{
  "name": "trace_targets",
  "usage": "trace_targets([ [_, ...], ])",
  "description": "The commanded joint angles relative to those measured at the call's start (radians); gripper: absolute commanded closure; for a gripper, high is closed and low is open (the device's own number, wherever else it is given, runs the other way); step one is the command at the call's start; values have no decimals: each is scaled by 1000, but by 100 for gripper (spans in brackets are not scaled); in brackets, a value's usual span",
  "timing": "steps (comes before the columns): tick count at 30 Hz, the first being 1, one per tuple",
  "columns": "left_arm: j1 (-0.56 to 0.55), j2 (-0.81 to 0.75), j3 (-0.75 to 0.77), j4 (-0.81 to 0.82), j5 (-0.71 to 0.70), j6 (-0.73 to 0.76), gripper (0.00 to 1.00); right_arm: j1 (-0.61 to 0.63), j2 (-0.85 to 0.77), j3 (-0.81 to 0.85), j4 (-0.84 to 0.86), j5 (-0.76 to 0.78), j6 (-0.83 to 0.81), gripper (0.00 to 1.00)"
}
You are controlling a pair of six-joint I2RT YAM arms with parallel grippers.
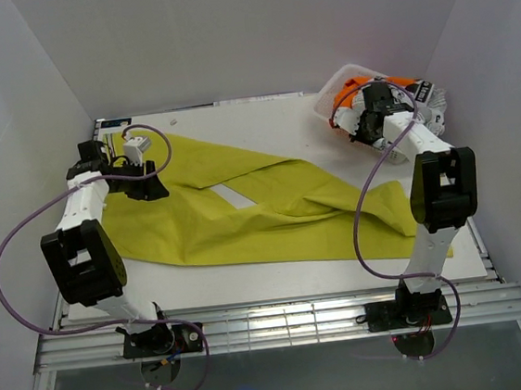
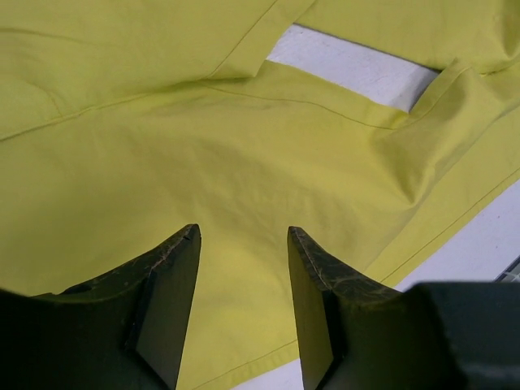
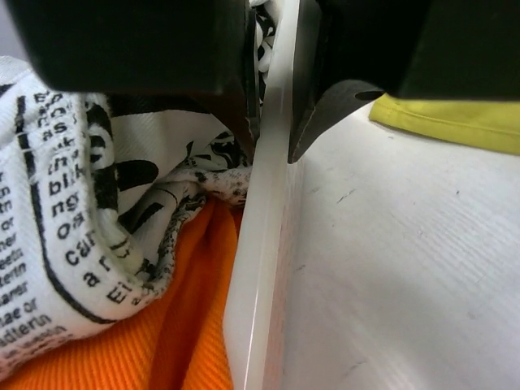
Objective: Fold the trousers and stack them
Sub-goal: Flatten the trousers out
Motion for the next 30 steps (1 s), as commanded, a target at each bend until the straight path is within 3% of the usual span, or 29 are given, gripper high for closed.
trace_targets([
  [1,36,14,31,-11,69,-6,43,-38,-46,-52,72,-126,-337,92],
  [4,48,31,39,-12,63,1,43,-81,-37,-70,214,-168,-475,92],
  [8,54,51,45,-11,61,4,43,-137,148,214,225,-148,-479,92],
  [9,53,54,46,-8,61,-1,43,-141,184,270,227,-142,-479,87],
  [13,54,66,57,-8,44,-6,40,-143,286,451,204,-59,-411,59],
  [17,57,65,62,-12,27,-4,36,-150,110,298,158,-96,-348,11],
  [20,57,66,66,-22,32,-6,35,-173,-53,175,92,-172,-272,9],
  [25,59,65,68,-32,43,-9,35,-219,-182,217,-434,-390,-121,12],
  [28,59,72,72,-34,43,-13,35,-219,-245,100,-618,-464,-121,16],
  [30,60,76,79,-41,46,-18,35,-219,-282,-35,-644,-455,-136,18],
])
